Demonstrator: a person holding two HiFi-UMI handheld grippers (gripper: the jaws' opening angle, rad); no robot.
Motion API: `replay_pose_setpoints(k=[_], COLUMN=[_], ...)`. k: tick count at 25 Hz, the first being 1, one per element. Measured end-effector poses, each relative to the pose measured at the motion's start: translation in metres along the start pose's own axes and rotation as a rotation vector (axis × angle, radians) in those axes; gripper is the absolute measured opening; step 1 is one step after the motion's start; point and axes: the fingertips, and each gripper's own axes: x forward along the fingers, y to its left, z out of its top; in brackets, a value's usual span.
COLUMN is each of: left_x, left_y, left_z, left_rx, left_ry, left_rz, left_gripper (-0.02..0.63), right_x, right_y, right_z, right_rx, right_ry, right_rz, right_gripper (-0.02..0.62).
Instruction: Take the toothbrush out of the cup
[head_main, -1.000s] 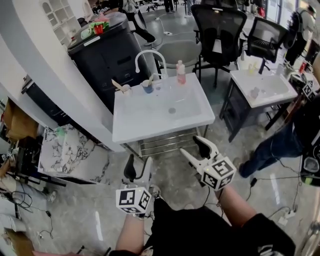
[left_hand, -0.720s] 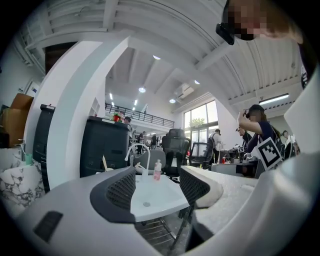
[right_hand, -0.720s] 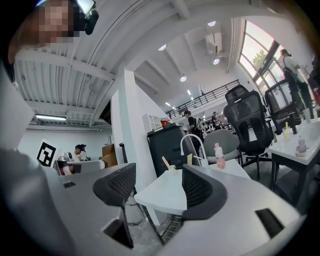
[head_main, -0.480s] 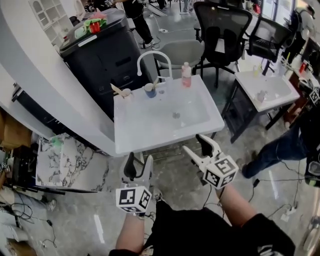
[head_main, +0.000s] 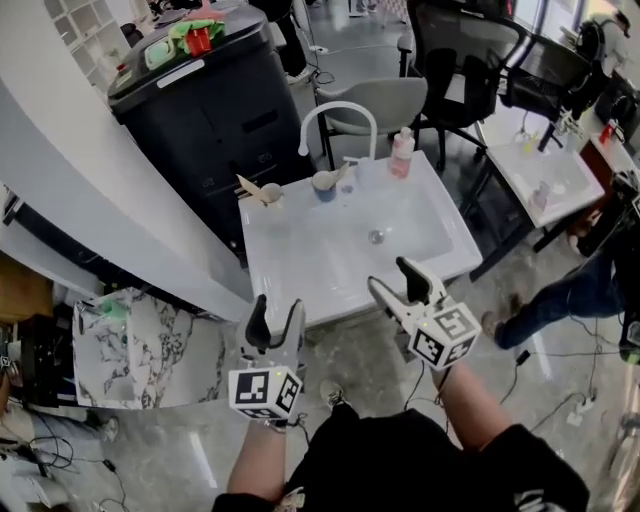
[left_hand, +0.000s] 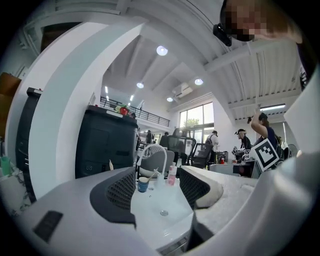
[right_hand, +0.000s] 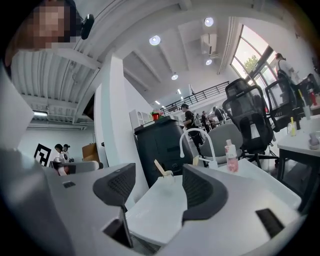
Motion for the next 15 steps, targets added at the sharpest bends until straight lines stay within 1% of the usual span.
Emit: replay_pose_setpoints(k=[4, 8, 15], left_x=[0.012, 0.021, 0.035], left_y=[0.04, 0.07, 0.1], left_z=[0.004, 0.006, 0.009], left_rx=[-0.006, -0.011, -0.024], left_ry=[0.004, 0.007, 0.007], left_rz=[-0.028, -0.061, -0.103], left_gripper=[0.259, 0.259, 0.259], right_x=[0.037, 0.063, 0.091], right_y=[0.012, 0.021, 0.031], right_z=[-0.001, -0.003, -0.001], right_rx=[0.002, 0.001, -0.006], right_ry=[-0.001, -0.007, -0.008], right_rz=[-0.032, -0.063, -0.105], right_gripper=[0.287, 0.287, 0.288])
